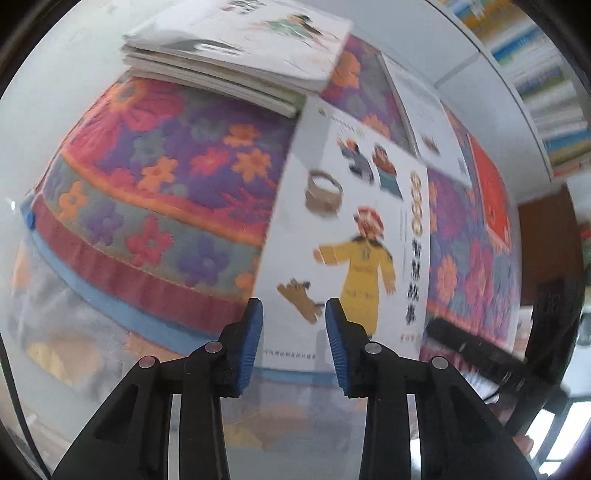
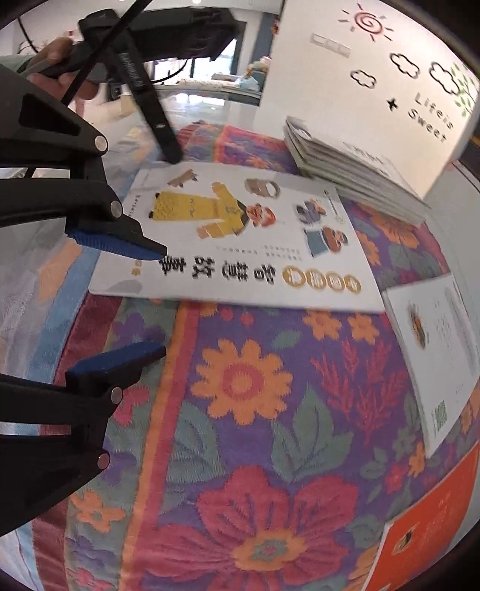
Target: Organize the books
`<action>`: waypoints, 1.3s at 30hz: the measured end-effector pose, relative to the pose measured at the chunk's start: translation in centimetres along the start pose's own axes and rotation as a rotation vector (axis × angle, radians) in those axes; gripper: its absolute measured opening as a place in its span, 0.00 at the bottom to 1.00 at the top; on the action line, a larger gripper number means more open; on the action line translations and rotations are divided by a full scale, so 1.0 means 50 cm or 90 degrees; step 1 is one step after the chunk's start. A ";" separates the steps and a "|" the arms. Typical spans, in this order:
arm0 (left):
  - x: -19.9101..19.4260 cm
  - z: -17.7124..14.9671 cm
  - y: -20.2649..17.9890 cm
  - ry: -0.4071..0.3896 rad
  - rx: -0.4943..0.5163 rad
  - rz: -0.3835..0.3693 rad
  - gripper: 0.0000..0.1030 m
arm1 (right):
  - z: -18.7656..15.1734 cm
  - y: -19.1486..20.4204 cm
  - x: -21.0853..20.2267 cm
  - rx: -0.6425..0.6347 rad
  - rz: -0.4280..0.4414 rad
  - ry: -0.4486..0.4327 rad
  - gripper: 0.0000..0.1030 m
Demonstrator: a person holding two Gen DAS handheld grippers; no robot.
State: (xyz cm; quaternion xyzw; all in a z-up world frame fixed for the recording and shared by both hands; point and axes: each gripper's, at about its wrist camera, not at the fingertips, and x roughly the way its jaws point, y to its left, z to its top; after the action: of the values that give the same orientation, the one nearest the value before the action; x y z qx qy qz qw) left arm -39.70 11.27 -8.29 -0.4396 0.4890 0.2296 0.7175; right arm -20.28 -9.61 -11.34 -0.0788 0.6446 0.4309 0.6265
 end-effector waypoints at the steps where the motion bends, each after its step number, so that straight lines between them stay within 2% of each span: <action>1: 0.005 0.004 0.007 0.005 -0.016 -0.009 0.30 | -0.001 0.009 0.004 -0.016 -0.015 -0.001 0.44; 3: 0.016 0.013 0.013 0.005 -0.019 0.001 0.30 | -0.002 0.022 0.011 -0.039 -0.038 -0.002 0.44; 5: 0.029 0.021 0.012 -0.003 -0.015 0.049 0.30 | 0.001 0.033 0.017 -0.054 -0.046 -0.003 0.44; 8: 0.043 0.020 0.007 -0.018 -0.034 0.038 0.32 | 0.006 0.049 0.029 -0.078 -0.060 -0.001 0.45; 10: 0.046 0.014 -0.008 -0.017 -0.012 0.043 0.32 | 0.010 0.058 0.036 -0.091 -0.070 -0.001 0.45; 12: 0.047 0.005 -0.019 -0.002 0.008 0.024 0.32 | 0.010 0.061 0.039 -0.098 -0.068 0.000 0.46; 14: 0.035 0.002 -0.024 0.004 -0.001 -0.021 0.33 | 0.011 0.058 0.039 -0.097 -0.065 -0.002 0.48; 16: 0.007 0.000 -0.014 0.000 -0.035 -0.164 0.32 | 0.016 0.037 0.030 -0.076 -0.047 -0.009 0.49; 17: -0.001 -0.001 -0.005 0.008 -0.075 -0.270 0.32 | 0.019 0.025 0.028 -0.060 -0.023 -0.005 0.49; 18: -0.005 -0.002 -0.004 0.003 -0.099 -0.318 0.33 | 0.024 0.009 0.026 -0.037 0.006 -0.001 0.48; 19: -0.005 -0.004 -0.010 0.000 -0.102 -0.327 0.33 | 0.025 0.002 0.025 -0.028 0.023 0.000 0.48; 20: -0.001 -0.005 -0.020 -0.003 -0.092 -0.310 0.33 | 0.027 -0.002 0.025 -0.025 0.031 0.002 0.48; 22: 0.030 -0.011 -0.048 0.012 -0.054 -0.224 0.32 | 0.026 -0.002 0.024 -0.033 0.032 0.001 0.48; 24: 0.066 -0.026 -0.075 0.034 -0.032 -0.179 0.31 | 0.020 0.007 0.022 -0.047 0.020 -0.005 0.48; 26: 0.080 -0.037 -0.091 0.041 -0.022 -0.157 0.21 | 0.017 0.007 0.020 -0.051 0.012 -0.005 0.48; 28: 0.074 -0.034 -0.105 0.028 -0.011 -0.148 0.16 | 0.020 0.003 0.019 -0.038 0.022 0.000 0.49; 31: 0.047 -0.020 -0.103 0.009 -0.015 -0.152 0.15 | 0.028 -0.019 0.019 0.003 0.069 0.017 0.52; 34: 0.031 -0.009 -0.077 0.009 -0.048 -0.193 0.15 | 0.032 -0.056 0.017 0.072 0.128 0.043 0.53; 39: 0.034 -0.003 -0.058 0.028 -0.105 -0.276 0.15 | 0.028 -0.084 0.007 0.129 0.176 0.059 0.54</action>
State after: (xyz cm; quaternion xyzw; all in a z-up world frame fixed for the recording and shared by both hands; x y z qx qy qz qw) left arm -36.87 9.48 -8.65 -0.5967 0.3784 0.0996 0.7006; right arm -16.62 -11.15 -13.36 0.0546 0.7176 0.4418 0.5356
